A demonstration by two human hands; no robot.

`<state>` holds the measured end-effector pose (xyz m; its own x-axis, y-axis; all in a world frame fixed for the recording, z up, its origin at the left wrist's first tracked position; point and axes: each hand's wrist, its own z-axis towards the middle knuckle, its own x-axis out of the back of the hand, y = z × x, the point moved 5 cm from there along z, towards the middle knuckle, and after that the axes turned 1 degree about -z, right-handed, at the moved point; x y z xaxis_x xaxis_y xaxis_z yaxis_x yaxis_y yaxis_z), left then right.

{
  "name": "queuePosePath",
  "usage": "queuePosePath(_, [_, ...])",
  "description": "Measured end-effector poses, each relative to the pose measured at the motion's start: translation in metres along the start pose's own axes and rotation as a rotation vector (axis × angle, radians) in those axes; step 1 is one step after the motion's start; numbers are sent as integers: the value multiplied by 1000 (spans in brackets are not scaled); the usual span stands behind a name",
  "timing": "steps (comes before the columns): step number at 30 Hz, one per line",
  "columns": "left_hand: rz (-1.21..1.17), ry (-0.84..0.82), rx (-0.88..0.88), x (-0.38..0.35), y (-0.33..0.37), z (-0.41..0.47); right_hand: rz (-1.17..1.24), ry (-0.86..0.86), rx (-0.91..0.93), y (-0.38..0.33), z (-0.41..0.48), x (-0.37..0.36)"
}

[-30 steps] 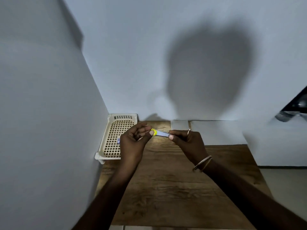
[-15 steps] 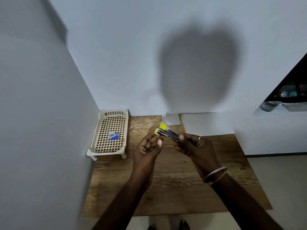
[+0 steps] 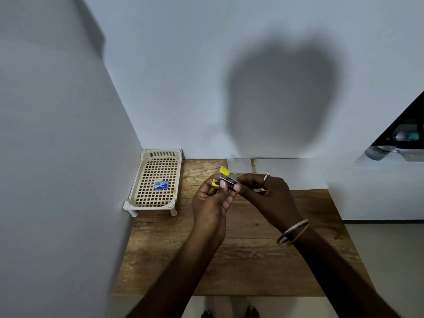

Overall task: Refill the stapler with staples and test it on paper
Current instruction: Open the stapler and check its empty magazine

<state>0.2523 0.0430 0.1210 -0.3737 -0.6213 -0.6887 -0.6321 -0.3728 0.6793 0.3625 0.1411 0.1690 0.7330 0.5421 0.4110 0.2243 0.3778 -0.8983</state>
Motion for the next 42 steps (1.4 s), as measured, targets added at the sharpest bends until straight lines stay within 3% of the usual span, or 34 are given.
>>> queuePosePath(4, [6,51,-31,-16,8,4,-130,61,97,-19,15,0])
queuePosePath(7, [-19,66,-59,-29,14,7,-91,144,103,-27,21,2])
queuePosePath(12, [-57,94,-72,-36,23,13,405,246,-62,-21,25,14])
queuePosePath(18, [-123,103,-83,-39,29,16,906,207,-288,0,19,9])
queuePosePath(22, [-173,89,-80,-43,29,17,1086,200,-357,13,13,2])
queuePosePath(26, [-200,84,-63,-44,27,19,1106,199,-417,23,9,1])
queuePosePath(30, [-199,79,-61,-44,27,21,911,286,-352,26,13,27])
queuePosePath(33, [-165,76,-67,-41,28,23,300,542,-48,-2,25,78])
queuePosePath(34, [-159,77,-64,-41,28,24,123,498,93,-22,33,85])
queuePosePath(38, [-140,89,-62,-41,24,25,-333,-63,456,-84,60,42])
queuePosePath(40, [-124,89,-61,-44,22,24,-581,-210,481,-94,66,16])
queuePosePath(42, [-124,103,-56,-43,21,23,-686,-238,439,-93,72,6])
